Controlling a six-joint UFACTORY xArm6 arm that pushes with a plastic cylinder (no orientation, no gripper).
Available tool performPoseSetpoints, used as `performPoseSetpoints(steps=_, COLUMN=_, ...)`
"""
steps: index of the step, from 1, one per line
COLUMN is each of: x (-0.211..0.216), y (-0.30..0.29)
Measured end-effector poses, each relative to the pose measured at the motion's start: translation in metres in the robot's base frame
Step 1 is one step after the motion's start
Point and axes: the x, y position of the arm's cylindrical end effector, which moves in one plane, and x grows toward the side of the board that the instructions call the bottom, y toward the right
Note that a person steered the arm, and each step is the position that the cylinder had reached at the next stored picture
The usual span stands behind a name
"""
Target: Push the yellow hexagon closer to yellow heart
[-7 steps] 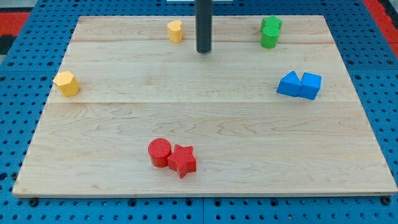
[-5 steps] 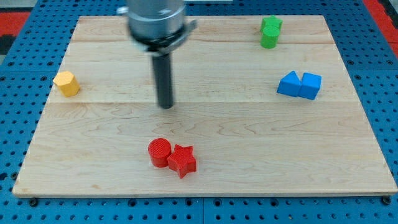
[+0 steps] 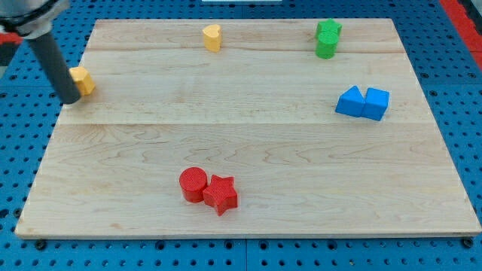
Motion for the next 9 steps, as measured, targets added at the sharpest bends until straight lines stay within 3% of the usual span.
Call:
performPoseSetpoints(steps=1, x=0.001, y=-0.014)
performPoseSetpoints(steps=4, x=-0.101, y=0.059)
performPoseSetpoints(steps=5, x=-0.113, y=0.029)
performPoseSetpoints(steps=6, x=-0.123, y=0.037)
performPoseSetpoints(steps=7, x=-0.123, y=0.094)
performPoseSetpoints(steps=9, x=-0.099, y=0.153)
